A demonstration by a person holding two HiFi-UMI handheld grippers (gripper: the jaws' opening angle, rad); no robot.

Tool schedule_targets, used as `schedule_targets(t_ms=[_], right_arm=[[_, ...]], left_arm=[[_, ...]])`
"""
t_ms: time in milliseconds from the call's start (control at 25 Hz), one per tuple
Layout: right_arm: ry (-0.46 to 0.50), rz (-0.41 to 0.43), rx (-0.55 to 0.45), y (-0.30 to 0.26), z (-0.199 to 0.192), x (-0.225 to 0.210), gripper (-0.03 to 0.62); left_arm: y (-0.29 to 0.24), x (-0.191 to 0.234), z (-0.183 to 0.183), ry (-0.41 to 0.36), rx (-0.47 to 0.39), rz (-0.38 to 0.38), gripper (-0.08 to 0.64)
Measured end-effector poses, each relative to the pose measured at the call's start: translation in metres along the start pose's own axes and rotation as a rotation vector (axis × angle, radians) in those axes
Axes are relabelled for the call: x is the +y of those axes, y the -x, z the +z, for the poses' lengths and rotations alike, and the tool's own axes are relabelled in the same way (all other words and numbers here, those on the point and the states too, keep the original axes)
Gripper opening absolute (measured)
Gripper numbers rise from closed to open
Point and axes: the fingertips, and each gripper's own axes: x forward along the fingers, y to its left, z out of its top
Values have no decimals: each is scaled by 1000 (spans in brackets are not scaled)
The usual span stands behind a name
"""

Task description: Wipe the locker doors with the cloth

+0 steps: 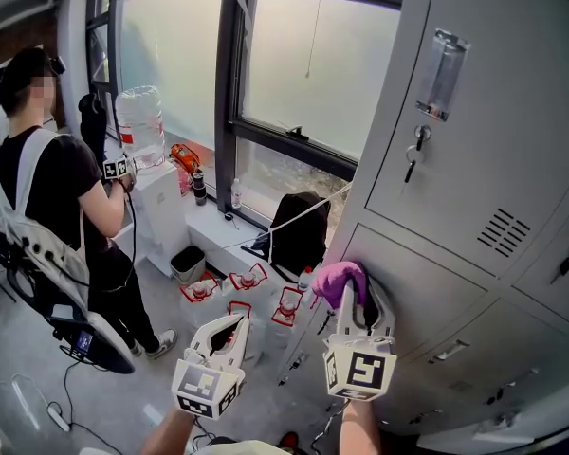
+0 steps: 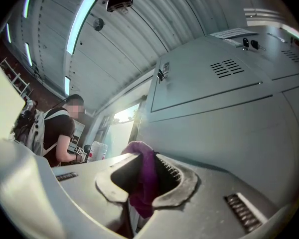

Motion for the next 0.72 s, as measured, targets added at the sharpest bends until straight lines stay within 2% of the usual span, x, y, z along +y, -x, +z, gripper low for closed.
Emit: schedule_targets(t_ms=[280,720], right_arm=[[14,-47,3,12,4,-18,74],[51,-168,36,48,2,-65,74]], left_arm=[[-4,-13,3,-1,-4,-38,23],[-20,-56,6,-7,-10,-161,22]])
